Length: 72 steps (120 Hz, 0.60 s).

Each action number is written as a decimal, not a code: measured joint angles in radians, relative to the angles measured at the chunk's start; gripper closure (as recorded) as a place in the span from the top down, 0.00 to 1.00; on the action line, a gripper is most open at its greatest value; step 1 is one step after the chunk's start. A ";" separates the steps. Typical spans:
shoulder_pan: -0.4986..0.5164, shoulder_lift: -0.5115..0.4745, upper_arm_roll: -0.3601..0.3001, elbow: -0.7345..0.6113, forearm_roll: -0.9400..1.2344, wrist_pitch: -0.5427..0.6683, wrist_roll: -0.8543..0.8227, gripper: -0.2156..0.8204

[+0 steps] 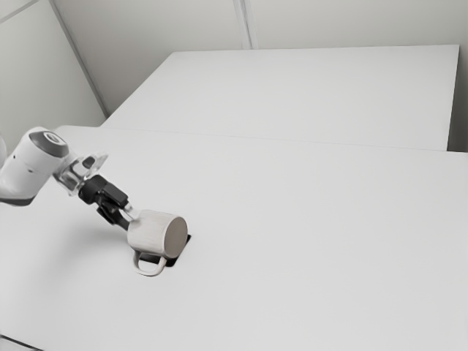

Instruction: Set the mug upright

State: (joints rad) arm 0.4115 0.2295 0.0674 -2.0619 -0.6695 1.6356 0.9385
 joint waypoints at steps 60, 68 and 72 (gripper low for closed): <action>-0.003 0.032 -0.005 -0.021 -0.102 -0.102 0.040 0.38; -0.001 0.029 -0.011 -0.022 -0.106 -0.105 0.043 0.35; -0.001 0.028 -0.015 -0.022 -0.107 -0.106 0.044 0.33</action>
State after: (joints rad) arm 0.4110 0.2571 0.0525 -2.0839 -0.7766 1.5296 0.9828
